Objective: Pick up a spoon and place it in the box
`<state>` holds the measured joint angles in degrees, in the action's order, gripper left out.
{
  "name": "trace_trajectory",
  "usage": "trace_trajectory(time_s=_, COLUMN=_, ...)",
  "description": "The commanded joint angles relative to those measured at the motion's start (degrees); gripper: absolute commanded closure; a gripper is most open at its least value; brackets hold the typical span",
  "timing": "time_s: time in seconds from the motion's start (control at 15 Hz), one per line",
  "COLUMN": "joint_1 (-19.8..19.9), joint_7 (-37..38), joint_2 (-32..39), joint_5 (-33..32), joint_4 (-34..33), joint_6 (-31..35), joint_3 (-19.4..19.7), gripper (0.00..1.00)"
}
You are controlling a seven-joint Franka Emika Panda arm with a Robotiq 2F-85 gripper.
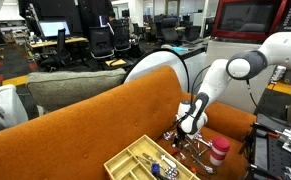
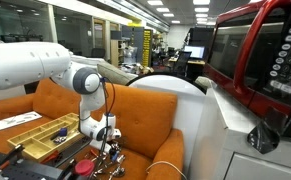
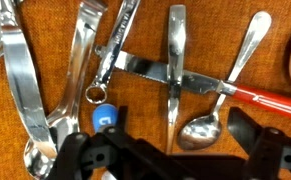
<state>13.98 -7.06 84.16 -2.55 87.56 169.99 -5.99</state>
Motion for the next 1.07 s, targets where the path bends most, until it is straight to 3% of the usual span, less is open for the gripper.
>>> trace_trajectory(time_s=0.0, joint_1=1.3, joint_7=-0.8, joint_2=0.0, joint_5=1.4, joint_4=-0.4, joint_6=-2.8, joint_3=-0.8, gripper=0.00)
trace_trajectory(time_s=0.93, joint_1=1.1, joint_7=-0.2, joint_2=0.2, joint_5=3.6, joint_4=-0.4, joint_6=-2.1, joint_3=-0.7, gripper=0.00)
trace_trajectory(time_s=1.0, joint_1=1.2, joint_7=-0.3, joint_2=0.2, joint_5=3.6, joint_4=-0.4, joint_6=-2.0, joint_3=-0.9, gripper=0.20)
